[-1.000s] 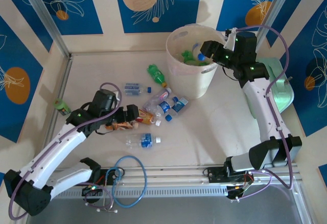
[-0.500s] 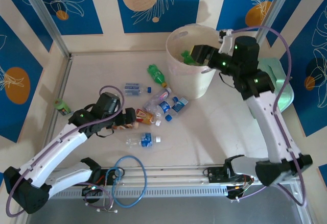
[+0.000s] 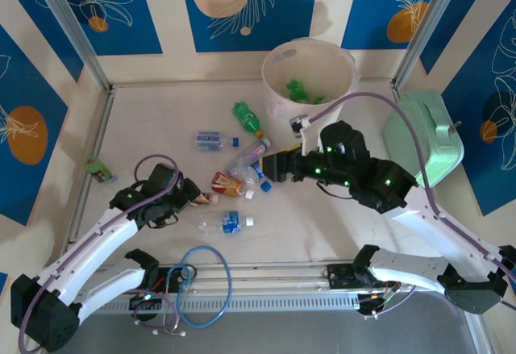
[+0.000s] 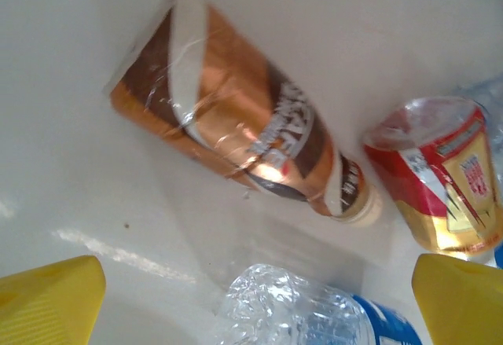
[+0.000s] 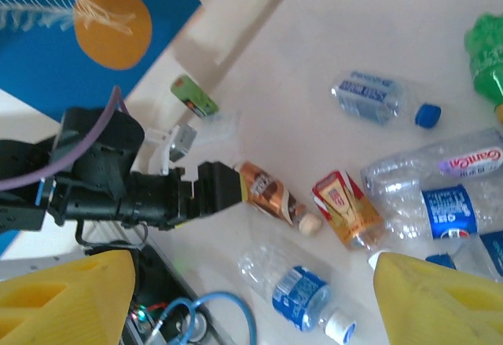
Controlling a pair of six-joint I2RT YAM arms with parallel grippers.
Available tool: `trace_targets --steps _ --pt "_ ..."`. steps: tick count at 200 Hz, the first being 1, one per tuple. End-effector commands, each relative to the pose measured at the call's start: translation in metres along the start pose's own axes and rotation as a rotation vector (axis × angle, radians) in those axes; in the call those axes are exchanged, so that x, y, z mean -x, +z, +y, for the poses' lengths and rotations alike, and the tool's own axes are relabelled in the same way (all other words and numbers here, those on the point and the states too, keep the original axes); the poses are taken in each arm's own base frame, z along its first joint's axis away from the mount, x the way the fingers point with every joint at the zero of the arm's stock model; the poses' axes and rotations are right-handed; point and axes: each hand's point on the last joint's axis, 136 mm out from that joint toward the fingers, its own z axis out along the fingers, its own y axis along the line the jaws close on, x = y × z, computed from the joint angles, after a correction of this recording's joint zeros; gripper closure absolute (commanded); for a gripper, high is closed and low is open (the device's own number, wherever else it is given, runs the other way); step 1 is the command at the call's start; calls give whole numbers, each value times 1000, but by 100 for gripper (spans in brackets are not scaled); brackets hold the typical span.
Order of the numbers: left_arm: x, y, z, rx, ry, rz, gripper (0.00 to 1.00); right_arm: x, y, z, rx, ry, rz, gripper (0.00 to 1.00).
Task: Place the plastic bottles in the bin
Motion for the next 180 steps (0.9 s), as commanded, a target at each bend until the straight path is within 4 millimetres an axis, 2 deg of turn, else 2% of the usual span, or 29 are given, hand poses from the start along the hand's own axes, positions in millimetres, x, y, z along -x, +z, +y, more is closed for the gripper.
trace_targets --steps 1,49,77,133,180 --pt "1 6 -4 -43 -182 2 0 -8 7 -4 -52 -7 4 20" --pt "22 21 6 38 -256 -65 0 -27 28 5 -24 -3 66 20" --pt "29 39 9 115 -286 -50 0 -34 35 8 -21 -2 87 21" --pt "56 54 -15 136 -242 -77 0 -45 40 9 -22 1 109 21" --pt "57 74 -12 218 -207 -54 0 -48 41 6 -29 5 113 20"
